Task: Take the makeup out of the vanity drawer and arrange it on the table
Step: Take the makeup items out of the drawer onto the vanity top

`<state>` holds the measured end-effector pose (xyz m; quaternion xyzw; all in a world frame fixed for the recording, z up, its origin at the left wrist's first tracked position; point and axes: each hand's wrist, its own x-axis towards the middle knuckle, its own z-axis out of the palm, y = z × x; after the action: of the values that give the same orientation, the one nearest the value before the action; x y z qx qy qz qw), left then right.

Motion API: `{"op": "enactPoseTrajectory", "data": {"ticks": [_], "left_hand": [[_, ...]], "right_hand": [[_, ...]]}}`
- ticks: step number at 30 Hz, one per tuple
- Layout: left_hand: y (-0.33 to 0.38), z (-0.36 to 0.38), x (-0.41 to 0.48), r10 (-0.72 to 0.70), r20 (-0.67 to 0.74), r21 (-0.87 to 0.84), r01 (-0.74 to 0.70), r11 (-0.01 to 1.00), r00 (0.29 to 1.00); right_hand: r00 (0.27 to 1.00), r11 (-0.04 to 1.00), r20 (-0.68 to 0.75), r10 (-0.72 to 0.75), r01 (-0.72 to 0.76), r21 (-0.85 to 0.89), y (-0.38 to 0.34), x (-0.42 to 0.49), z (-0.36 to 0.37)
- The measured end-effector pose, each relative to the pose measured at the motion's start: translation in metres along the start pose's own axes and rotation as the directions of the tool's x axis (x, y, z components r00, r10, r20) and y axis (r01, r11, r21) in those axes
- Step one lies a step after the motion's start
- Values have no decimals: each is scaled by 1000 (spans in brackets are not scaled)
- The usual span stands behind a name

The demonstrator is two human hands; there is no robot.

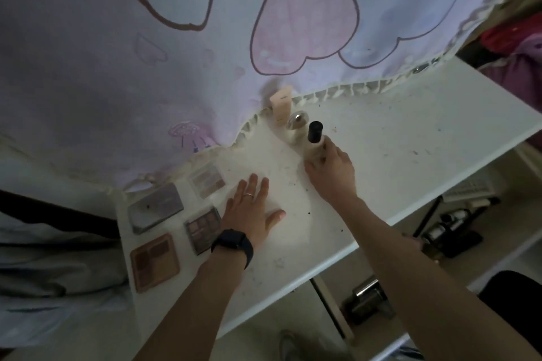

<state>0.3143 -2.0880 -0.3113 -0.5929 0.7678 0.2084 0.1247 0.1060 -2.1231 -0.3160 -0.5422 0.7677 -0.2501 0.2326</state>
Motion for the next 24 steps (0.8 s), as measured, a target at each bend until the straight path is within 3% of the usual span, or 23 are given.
{"op": "enactPoseTrajectory", "data": {"ticks": [3,6,8,11,14,16,19,24], "left_hand": [[9,-5,-5,-43,8,-5,43,999,999],[44,-5,-19,-47,-173,-112,28,993,984],[78,2,-35,28,-333,-260,-120,958,942],[135,28,-63,222,-406,-314,-363,877,886],[182,67,-80,417,-231,-248,-468,848,879],[205,98,-82,410,4,-253,-396,883,912],[222,133,-78,195,279,-241,-127,962,940],[231,160,-65,-22,397,-353,174,919,918]], "right_hand": [[991,990,132,17,-36,139,7,-22,-17],[994,943,106,32,-65,325,37,-67,-43],[1000,931,9,21,-23,365,74,-110,-61],[990,982,-138,12,15,191,145,-164,-90],[988,967,-100,-119,93,-238,206,-189,-110],[990,907,-21,-143,122,-403,233,-197,-120],[972,877,8,-234,215,-429,250,-202,-122],[953,852,29,-303,284,-439,261,-203,-115]]}}
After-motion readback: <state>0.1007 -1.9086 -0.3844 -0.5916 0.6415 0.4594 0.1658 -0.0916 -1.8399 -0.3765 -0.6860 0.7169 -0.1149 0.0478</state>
